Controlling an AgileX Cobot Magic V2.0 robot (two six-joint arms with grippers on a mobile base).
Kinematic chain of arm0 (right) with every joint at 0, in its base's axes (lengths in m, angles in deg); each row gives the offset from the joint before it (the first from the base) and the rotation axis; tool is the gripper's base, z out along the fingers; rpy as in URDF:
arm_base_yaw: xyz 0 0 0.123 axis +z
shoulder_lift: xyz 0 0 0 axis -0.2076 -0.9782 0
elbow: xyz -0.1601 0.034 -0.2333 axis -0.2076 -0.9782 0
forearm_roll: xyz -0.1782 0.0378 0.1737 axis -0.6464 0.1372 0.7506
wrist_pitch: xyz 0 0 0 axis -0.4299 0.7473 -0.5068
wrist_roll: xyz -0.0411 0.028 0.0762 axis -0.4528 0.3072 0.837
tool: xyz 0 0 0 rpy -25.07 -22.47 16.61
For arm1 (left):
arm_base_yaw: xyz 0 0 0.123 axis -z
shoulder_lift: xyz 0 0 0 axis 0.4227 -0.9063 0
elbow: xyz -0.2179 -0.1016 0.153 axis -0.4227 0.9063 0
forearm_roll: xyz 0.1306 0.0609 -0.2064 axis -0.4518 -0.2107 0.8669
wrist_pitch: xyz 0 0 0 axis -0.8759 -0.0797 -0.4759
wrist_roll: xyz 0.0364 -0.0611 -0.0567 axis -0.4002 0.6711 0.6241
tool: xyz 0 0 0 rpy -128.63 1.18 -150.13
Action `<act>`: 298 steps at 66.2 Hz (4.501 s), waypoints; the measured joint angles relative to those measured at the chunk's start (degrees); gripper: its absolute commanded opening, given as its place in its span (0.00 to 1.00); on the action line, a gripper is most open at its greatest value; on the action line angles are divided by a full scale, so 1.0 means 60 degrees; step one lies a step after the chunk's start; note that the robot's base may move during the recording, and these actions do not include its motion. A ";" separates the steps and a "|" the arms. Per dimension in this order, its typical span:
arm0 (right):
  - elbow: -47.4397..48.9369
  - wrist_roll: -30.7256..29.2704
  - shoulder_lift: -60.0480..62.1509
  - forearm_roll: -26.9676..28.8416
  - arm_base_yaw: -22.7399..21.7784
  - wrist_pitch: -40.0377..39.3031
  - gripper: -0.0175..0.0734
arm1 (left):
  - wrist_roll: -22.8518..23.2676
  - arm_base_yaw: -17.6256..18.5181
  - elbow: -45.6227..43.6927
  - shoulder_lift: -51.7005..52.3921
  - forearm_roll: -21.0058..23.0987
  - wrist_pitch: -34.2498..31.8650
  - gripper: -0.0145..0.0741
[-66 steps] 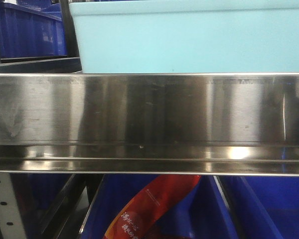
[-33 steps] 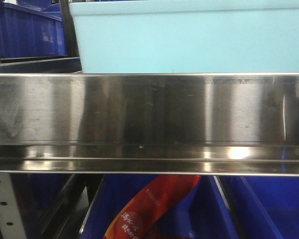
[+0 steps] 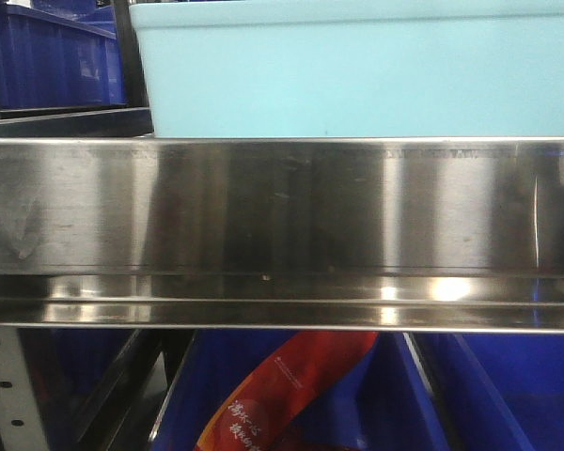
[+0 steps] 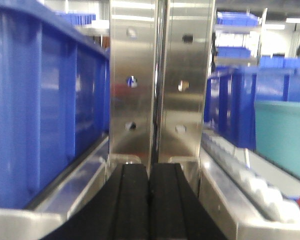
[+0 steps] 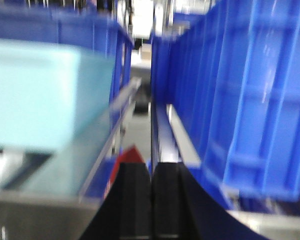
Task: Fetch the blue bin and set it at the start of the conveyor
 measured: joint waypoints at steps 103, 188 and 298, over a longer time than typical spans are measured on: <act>1.0701 -0.0869 -0.8048 0.1799 0.1007 0.7833 0.82 | 0.0573 0.5321 -1.2381 -1.1383 -0.0201 0.7399 0.69; 1.5239 0.0420 -1.6168 0.1253 0.1313 0.9508 0.68 | 0.2743 0.4097 -1.7345 -1.7836 -0.0972 1.0380 0.63; 1.5239 0.0584 -1.2359 0.1482 0.1426 1.0058 0.03 | 0.2940 0.4600 -1.7341 -1.4280 -0.1009 1.1366 0.04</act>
